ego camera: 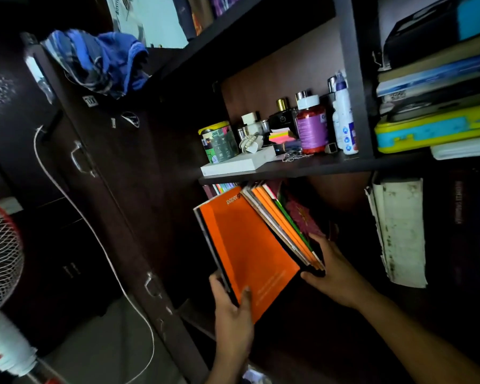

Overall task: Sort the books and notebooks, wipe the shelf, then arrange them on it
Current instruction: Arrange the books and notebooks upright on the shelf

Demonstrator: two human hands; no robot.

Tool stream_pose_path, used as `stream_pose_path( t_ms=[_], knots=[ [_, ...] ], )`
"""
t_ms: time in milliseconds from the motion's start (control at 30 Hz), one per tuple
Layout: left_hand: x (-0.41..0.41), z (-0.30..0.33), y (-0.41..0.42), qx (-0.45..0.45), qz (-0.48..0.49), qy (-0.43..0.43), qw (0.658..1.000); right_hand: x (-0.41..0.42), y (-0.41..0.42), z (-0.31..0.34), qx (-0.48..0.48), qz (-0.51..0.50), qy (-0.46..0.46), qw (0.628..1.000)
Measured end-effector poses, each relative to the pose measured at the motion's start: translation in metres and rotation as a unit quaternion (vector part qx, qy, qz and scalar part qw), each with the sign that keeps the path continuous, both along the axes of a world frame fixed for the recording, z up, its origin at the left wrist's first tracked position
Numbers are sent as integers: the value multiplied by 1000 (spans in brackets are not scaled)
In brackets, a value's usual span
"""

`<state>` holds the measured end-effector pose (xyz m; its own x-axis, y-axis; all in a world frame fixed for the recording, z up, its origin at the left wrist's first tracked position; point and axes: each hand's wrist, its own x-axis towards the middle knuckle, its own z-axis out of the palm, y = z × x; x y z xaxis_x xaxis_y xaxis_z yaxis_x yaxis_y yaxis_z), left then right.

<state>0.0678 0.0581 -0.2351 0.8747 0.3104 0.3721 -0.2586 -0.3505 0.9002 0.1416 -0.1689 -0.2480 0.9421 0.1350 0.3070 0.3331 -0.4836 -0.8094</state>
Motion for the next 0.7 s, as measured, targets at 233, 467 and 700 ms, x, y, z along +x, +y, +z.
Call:
stream_pose_path(
  t_ms=[233,467,700],
  knots=[
    [-8,-5,-16,52,-19,-4,998,3,-1,-1,13,-5,6,1000],
    [-2,2,-27,126,-97,2,987,9,-4,-5,38,-30,3,999],
    [6,-1,-20,19,-71,60,995,12,-4,-6,38,-36,-8,999]
  ],
)
